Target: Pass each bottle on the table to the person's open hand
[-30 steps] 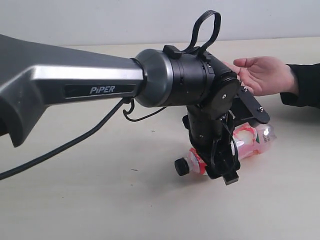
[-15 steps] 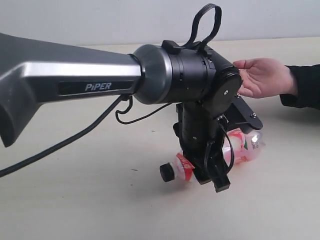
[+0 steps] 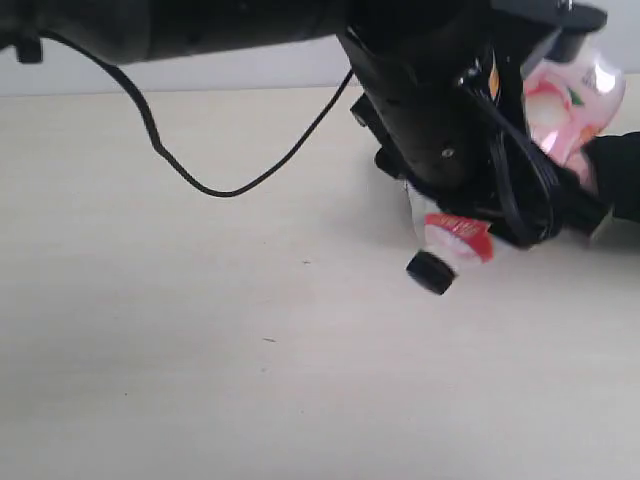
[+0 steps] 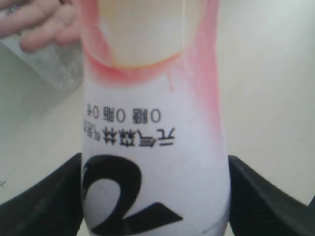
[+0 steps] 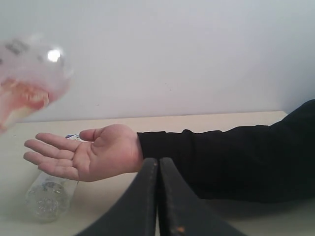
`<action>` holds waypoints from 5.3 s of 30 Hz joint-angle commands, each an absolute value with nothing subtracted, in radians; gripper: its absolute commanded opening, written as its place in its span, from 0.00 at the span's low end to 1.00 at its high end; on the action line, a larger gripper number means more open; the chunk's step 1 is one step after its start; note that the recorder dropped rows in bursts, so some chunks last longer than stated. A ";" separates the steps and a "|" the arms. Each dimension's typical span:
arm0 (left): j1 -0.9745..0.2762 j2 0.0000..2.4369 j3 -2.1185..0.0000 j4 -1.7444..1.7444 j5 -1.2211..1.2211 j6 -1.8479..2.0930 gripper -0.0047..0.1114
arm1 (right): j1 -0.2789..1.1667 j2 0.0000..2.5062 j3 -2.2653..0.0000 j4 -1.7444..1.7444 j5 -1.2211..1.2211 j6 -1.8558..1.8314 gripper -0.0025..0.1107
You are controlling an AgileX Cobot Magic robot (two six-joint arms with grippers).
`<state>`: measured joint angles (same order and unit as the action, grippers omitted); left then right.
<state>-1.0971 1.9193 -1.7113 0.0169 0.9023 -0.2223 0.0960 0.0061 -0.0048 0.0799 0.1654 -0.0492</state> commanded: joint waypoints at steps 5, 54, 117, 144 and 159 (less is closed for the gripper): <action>-1.071 1.904 -1.712 0.016 0.597 -0.561 0.04 | 0.093 0.000 0.000 0.080 0.156 -0.050 0.02; -0.886 2.258 -1.872 -0.849 0.545 -0.261 0.56 | 0.093 0.000 0.000 0.079 0.158 -0.050 0.02; -0.846 1.651 -1.568 -0.328 0.915 -0.014 0.51 | 0.093 0.000 0.000 0.079 0.155 -0.050 0.02; -0.625 0.490 -0.197 -0.133 0.080 0.030 0.04 | 0.093 0.000 0.000 0.079 0.155 -0.050 0.02; -0.625 0.483 -0.175 -0.133 0.091 0.047 0.04 | 0.093 0.000 0.000 0.079 0.155 -0.050 0.02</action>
